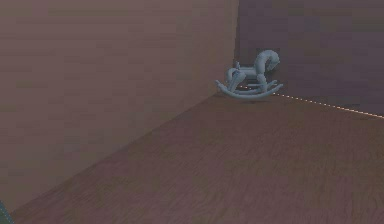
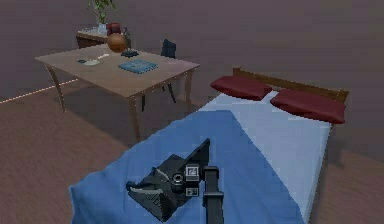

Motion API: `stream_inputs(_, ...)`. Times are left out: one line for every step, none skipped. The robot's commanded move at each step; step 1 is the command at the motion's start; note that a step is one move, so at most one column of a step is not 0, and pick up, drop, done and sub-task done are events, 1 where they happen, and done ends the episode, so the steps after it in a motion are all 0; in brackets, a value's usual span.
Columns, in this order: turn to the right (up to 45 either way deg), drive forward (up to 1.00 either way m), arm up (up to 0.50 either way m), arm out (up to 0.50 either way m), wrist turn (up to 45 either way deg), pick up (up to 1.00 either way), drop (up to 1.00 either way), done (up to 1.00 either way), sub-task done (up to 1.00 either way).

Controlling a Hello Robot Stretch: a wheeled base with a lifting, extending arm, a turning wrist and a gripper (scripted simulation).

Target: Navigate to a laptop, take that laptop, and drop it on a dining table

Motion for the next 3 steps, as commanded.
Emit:
stream_inputs(0.0, 0.0, 0.0, 0.0, 18.0, 0.0, 0.0, 0.0, 0.0)
stream_inputs(0.0, 0.0, -0.3, 0.0, 0.0, 0.0, 0.0, 0.0, 0.0)
stream_inputs(0.0, 0.0, 0.0, 0.0, 0.0, 1.0, 0.0, 0.0, 0.0)
